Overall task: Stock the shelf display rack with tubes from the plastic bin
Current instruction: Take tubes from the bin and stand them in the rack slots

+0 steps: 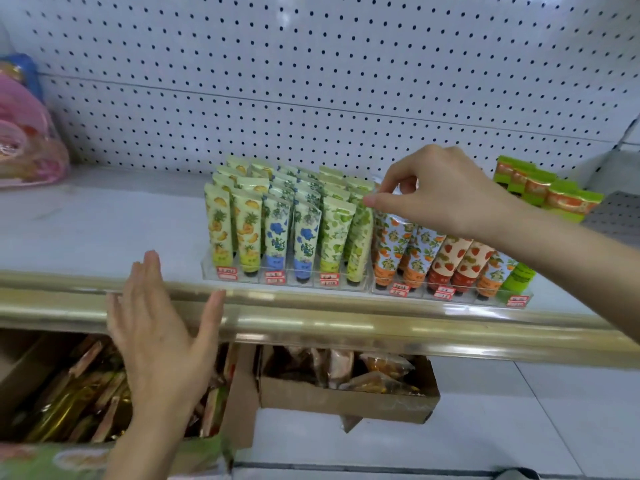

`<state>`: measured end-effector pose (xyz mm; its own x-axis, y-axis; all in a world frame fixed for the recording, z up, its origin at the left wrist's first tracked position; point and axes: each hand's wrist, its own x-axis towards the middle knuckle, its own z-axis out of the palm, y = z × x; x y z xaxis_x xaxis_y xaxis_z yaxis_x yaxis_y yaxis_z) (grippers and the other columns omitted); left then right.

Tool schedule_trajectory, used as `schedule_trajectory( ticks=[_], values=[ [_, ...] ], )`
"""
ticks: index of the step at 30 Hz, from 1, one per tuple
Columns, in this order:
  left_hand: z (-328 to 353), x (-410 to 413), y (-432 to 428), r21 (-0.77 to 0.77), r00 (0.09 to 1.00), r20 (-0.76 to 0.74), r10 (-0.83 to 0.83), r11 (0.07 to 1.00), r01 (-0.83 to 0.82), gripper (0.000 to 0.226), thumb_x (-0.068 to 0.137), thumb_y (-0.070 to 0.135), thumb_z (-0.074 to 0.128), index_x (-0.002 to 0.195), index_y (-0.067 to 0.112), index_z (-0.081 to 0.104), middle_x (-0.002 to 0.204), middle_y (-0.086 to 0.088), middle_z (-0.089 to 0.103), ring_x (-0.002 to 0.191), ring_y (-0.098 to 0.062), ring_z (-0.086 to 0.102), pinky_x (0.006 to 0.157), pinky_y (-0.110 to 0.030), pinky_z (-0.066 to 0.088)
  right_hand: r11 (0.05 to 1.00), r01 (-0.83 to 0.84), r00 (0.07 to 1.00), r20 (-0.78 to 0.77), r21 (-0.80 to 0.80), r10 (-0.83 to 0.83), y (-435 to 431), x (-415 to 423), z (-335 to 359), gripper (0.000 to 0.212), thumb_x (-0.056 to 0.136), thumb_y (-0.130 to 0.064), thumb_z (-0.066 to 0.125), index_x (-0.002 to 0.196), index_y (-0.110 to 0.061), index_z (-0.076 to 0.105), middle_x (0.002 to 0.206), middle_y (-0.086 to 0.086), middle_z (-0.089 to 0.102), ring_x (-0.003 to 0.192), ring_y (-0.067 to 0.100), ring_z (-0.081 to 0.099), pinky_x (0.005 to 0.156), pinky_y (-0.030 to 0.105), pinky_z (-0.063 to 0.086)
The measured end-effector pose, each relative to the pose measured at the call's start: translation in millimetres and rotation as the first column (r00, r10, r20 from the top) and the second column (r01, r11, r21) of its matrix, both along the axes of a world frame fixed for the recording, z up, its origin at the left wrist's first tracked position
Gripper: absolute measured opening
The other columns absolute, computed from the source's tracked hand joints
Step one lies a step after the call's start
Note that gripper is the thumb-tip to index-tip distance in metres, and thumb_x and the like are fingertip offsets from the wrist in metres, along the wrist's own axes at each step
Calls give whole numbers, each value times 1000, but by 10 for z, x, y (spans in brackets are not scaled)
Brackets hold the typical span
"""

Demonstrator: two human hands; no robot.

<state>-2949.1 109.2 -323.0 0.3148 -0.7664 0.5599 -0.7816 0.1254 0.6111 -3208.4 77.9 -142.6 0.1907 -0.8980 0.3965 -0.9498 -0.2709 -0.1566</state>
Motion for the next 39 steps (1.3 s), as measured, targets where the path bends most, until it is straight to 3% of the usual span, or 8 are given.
schedule_trajectory(
  ticks=[4, 8, 12, 21, 32, 39],
  values=[
    [-81, 75, -12, 63, 990, 117, -73, 996, 66, 87, 88, 71, 22, 153, 13, 14, 158, -5, 20, 144, -5, 4, 119, -43, -8, 999, 31, 999, -14, -13, -31, 14, 16, -39, 30, 81, -52, 62, 73, -23, 68, 54, -11, 45, 54, 5, 43, 63, 27, 34],
    [-85, 64, -23, 68, 980, 147, -136, 990, 128, 87, 88, 71, 18, 153, 13, 16, 157, -6, 23, 146, -7, 3, 119, -41, -12, 998, 58, 998, -4, 2, -58, 23, 21, -39, 29, 82, -50, 62, 70, -24, 66, 50, -9, 49, 50, 9, 50, 54, 25, 34],
    [-76, -2, -52, 65, 974, 162, -156, 987, 147, 84, 89, 71, 18, 151, 14, 22, 155, -4, 30, 146, -6, 4, 119, -46, -11, 998, 63, 997, 36, 20, -63, 18, 26, -27, 30, 82, -51, 62, 71, -23, 66, 53, -4, 53, 52, 8, 48, 61, 27, 38],
    [-67, -90, -80, 70, 982, 143, -121, 991, 112, 82, 90, 69, 18, 148, 14, 30, 150, -8, 39, 143, -6, 10, 119, -46, -8, 992, 75, 994, 67, 105, -82, 22, 90, -15, 27, 82, -47, 65, 73, -22, 68, 47, -7, 43, 46, 9, 43, 52, 25, 34],
    [-86, -56, -83, 99, 978, 138, -157, 985, 144, 82, 90, 70, 18, 149, 15, 32, 150, -4, 41, 144, -5, 12, 118, -33, -13, 986, 84, 989, 111, 146, -101, 9, 147, 7, 24, 86, -34, 66, 75, -14, 73, 54, -6, 55, 51, 7, 49, 48, 21, 37],
    [-100, -54, -94, 82, 978, 132, -158, 986, 148, 83, 89, 71, 17, 148, 15, 33, 150, -2, 40, 145, -6, 13, 119, -34, -10, 986, 118, 987, 93, 113, -129, 6, 169, -5, 14, 83, -16, 65, 73, -11, 74, 54, -7, 58, 55, 8, 53, 54, 22, 45]
  ],
)
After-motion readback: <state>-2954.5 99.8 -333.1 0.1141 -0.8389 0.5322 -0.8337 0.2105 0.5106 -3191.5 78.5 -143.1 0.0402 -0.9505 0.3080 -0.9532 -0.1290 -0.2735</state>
